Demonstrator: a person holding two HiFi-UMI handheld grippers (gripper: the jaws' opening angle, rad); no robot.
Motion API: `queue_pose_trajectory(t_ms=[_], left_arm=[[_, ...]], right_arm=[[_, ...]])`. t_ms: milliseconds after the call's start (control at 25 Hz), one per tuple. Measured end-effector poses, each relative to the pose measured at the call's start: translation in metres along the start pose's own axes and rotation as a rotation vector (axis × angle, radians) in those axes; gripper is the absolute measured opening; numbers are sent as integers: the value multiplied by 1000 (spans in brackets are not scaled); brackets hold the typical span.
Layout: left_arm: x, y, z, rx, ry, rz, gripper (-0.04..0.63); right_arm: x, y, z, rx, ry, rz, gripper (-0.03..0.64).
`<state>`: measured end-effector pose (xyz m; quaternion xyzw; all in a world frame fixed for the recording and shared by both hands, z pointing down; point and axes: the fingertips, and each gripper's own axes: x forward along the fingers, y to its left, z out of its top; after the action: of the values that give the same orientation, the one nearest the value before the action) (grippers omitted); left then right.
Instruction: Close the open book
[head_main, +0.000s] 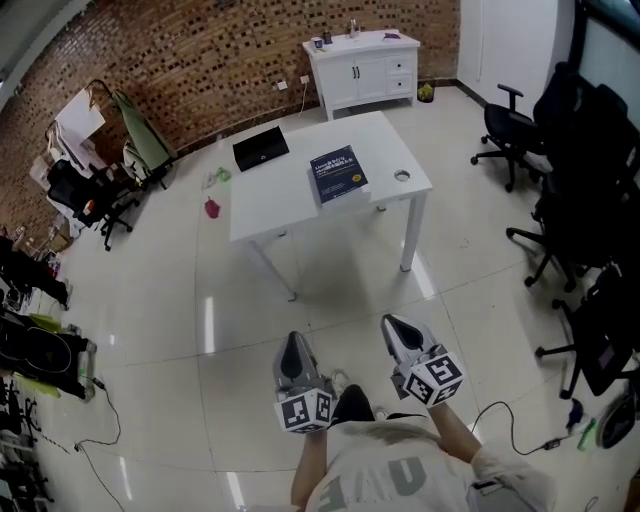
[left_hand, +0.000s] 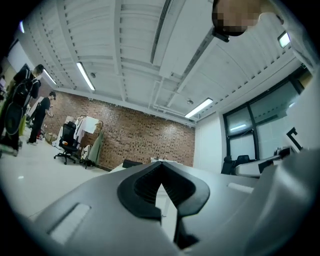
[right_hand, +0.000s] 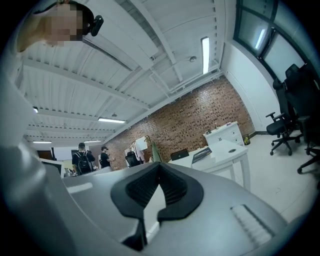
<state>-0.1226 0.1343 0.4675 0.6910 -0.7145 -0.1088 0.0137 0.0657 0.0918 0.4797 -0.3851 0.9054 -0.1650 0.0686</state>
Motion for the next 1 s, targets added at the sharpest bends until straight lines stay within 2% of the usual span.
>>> queue_pose_trajectory(t_ms=[80, 160, 320, 560, 880, 1000], left_arm=[[-20, -6, 23, 18, -45, -2, 6], [-36, -15, 37, 42, -51, -11, 6], [-70, -15, 41, 54, -46, 1, 6], [-99, -4, 51, 48, -53, -5, 5], [-111, -30, 56, 25, -115, -96, 6], [-125, -39, 60, 15, -109, -141, 5]], right_arm=[[-14, 14, 0, -4, 7, 9, 5], [-27, 23, -4, 3, 20, 16, 5], [-50, 46, -16, 51, 31, 33, 5], [-63, 75, -19, 32, 22, 35, 5], [-102, 86, -3, -45, -21, -10, 3], [-116, 98, -1, -74, -34, -39, 3]])
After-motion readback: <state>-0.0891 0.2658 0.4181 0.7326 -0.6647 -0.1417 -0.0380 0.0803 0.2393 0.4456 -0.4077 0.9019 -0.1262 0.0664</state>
